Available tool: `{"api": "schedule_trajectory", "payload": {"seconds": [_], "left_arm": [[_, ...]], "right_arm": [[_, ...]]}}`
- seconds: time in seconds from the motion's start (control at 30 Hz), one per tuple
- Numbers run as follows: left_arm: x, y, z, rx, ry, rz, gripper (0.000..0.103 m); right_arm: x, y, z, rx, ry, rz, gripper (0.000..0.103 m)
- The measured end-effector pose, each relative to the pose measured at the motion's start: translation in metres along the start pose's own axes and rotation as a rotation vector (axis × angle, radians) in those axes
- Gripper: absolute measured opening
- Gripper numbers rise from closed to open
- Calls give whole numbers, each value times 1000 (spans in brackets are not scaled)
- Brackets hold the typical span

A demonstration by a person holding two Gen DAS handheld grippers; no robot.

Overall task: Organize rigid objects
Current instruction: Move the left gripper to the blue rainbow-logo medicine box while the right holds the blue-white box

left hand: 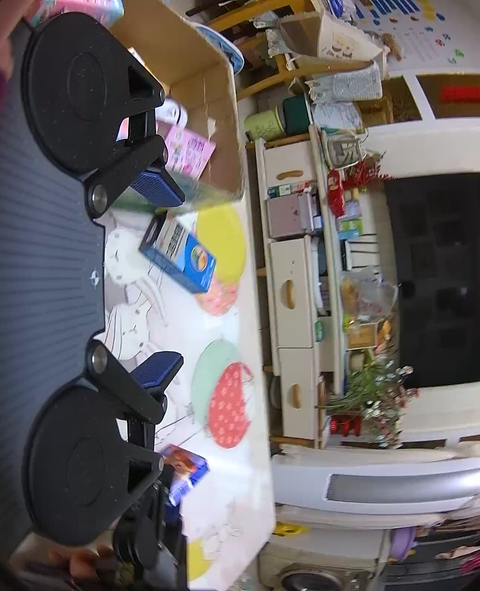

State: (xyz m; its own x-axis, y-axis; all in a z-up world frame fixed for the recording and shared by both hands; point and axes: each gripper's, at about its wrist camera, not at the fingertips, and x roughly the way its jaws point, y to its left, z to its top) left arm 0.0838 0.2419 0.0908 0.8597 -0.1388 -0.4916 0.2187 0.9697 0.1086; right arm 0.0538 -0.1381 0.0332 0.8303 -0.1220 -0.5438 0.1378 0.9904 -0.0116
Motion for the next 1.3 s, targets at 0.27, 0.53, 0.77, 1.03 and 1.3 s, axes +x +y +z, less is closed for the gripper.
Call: {"api": "schedule_trajectory", "payload": {"seconds": [0.27, 0.53, 0.77, 1.03, 1.3], "left_arm": [[53, -23, 9, 71, 27, 9, 103], [118, -24, 34, 150, 90, 67, 103], [162, -11, 53, 147, 165, 86, 103], [199, -14, 58, 100, 251, 127, 103], [203, -11, 45, 27, 310, 93, 103]], "right_arm": [[-5, -21, 0, 12, -25, -5, 24], [-8, -20, 3, 8, -55, 22, 50], [-17, -23, 13, 24, -106, 63, 74], [-20, -26, 14, 5, -120, 67, 83], [-20, -32, 17, 10, -122, 57, 90]]}}
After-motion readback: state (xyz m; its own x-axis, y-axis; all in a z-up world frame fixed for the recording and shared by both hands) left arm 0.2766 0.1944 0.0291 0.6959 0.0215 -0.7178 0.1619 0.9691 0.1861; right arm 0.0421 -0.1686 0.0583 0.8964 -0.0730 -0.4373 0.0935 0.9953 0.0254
